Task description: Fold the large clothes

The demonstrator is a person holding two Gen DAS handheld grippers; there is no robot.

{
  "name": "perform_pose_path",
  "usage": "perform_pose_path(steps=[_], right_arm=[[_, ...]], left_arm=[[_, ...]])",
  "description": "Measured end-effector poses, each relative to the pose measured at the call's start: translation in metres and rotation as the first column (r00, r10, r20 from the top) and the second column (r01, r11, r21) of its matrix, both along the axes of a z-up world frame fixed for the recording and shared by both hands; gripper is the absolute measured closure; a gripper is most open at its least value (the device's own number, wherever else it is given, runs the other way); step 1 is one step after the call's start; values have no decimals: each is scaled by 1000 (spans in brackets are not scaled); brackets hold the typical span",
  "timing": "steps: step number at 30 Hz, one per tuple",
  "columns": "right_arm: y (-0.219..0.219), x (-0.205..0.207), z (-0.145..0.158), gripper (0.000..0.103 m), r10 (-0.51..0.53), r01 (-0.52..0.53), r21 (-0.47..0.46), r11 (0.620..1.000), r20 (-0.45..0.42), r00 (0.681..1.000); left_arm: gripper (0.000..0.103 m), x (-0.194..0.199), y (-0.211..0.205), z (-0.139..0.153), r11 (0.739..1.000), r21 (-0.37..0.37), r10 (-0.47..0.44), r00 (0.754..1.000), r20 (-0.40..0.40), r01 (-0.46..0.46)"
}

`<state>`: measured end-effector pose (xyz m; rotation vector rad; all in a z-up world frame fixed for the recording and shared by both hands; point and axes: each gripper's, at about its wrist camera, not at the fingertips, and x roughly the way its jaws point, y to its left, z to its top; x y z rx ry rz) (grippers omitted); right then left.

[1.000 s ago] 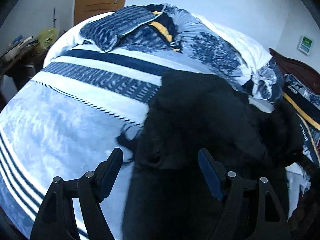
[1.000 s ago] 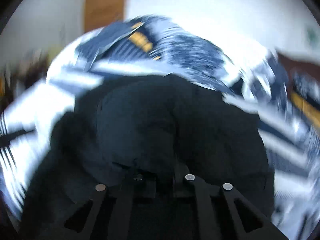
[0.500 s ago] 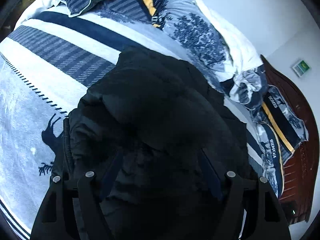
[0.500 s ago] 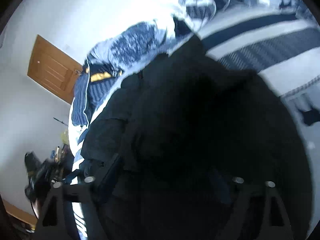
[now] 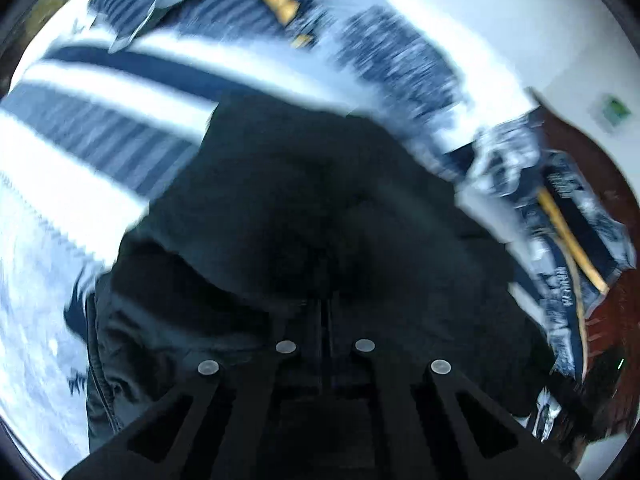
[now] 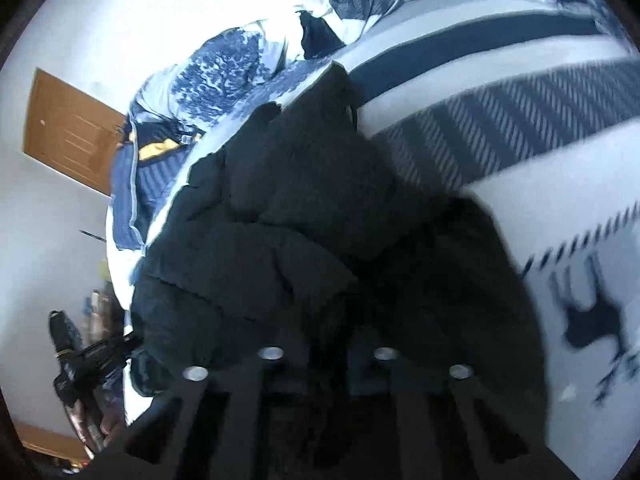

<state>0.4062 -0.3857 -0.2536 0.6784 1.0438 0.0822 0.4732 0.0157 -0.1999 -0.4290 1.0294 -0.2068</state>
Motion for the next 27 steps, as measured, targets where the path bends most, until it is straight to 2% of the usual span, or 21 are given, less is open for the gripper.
perform_pose_path(steps=[1,3,5,7,9,10,11,12,13,14,16,18,21,24,26,27], right_arm=[[-1,2,17,91,13,-12,-28,1000,55,998],[-2,8,60,91,32,-12,-136,991,146,989],[-4,23,77,91,48,-16,-177,984,181,982],[-2,44,66,89,64,-30,-251,968,130,989],[-4,64,22,78,61,-51,-296,954,27,998],[-7,68,-3,73,54,-62,-291,955,-34,998],[-11,66,-14,63,45,-59,-276,959,-56,997],[-19,57,-21,57,21,-32,-235,972,-48,999],[-28,42,-19,41,-5,3,-199,980,-10,1000],[-33,31,-14,27,-22,25,-190,982,16,1000],[-44,-14,12,21,-78,94,-152,984,111,991],[-45,-58,36,21,-84,103,-120,987,159,984],[-34,-126,54,19,-37,55,-87,995,198,980],[-22,-191,39,18,-42,52,-60,997,156,987],[-16,-225,22,18,-49,56,-67,996,104,993],[-13,-238,12,18,-61,65,-93,994,51,997]], left_arm=[[101,-2,-4,10,1000,20,-8,999,37,7],[101,1,-12,13,999,47,-8,999,45,5],[101,12,-23,-4,994,108,-15,1000,-21,17],[101,12,-26,-19,992,120,-35,997,-63,43],[101,-4,-23,-17,992,100,-71,996,-48,76],[100,-16,-20,-11,992,86,-87,996,-18,88],[97,-35,-12,-1,992,81,-101,995,22,99],[92,-49,-7,7,990,99,-102,994,40,98],[72,-69,1,17,986,146,-94,994,63,84],[41,-90,9,27,980,193,-74,993,90,56],[16,-132,29,41,963,267,-7,988,151,-34],[16,-169,48,44,951,296,34,983,181,-87],[16,-224,78,25,949,279,106,980,166,-150],[16,-268,102,-10,954,240,173,984,45,-179],[16,-288,110,-20,954,223,194,980,43,-199],[16,-297,112,-25,955,223,190,980,56,-198]])
